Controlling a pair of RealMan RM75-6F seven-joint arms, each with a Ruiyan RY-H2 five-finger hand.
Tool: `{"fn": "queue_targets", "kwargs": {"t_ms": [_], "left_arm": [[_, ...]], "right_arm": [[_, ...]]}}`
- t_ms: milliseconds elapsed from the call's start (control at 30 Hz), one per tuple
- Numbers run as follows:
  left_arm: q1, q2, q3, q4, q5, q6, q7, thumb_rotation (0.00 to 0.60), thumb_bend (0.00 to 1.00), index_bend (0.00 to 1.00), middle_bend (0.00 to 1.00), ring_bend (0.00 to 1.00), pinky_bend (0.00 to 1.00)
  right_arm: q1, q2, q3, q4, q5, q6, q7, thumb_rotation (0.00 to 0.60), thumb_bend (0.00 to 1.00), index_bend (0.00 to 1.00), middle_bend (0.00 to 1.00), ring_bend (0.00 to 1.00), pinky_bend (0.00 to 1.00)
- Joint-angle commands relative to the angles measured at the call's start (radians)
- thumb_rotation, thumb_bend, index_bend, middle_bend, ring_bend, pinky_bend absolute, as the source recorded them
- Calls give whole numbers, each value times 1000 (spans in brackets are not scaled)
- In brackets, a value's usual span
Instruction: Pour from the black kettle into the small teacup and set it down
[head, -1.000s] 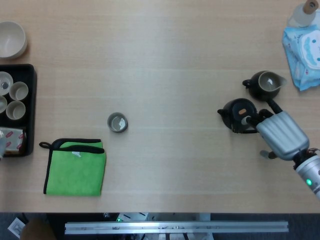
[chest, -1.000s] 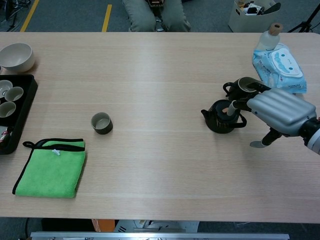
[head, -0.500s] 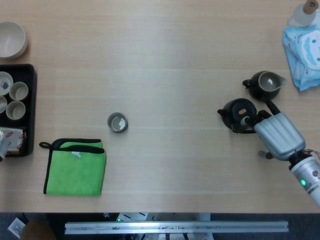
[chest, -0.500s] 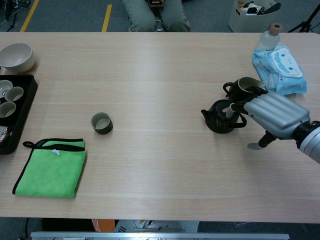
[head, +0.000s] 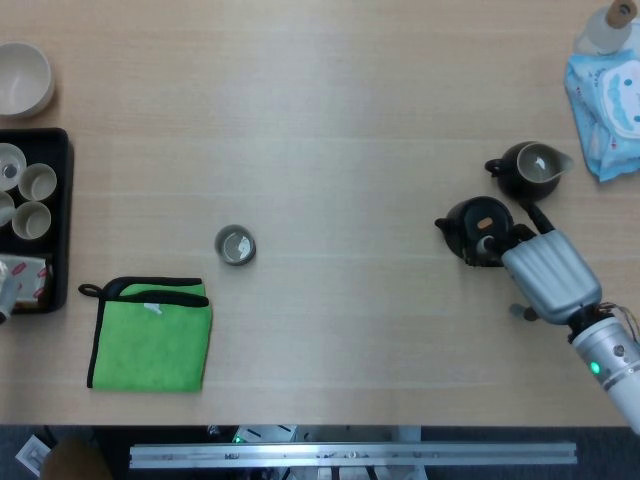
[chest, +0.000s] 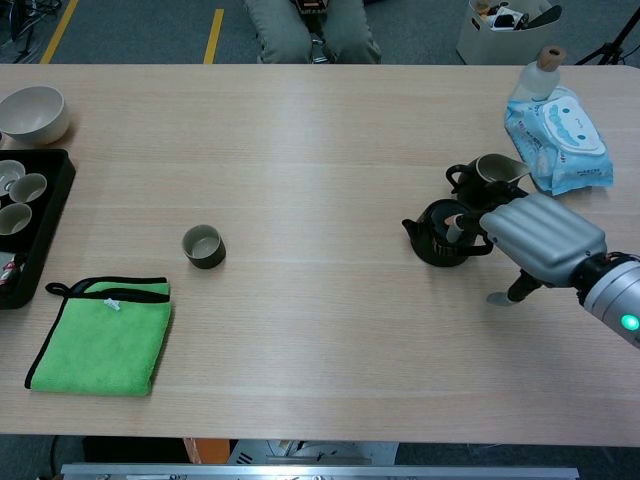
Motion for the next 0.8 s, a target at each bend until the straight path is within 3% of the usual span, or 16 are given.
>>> {"fn": "queue_targets", "kwargs": {"t_ms": [33, 800], "left_arm": [[0, -1, 1, 3, 1, 0, -2, 600, 392, 165, 119, 119, 144], [3, 3, 5, 20, 0, 5, -30, 600, 392, 165, 118, 119, 134]], "right_arm": [[-2, -4, 0, 1, 0, 6, -10, 600, 0, 303, 364, 309, 0], [-21, -62, -21, 36, 13, 8, -26, 600, 0, 311, 368, 309, 0]]}}
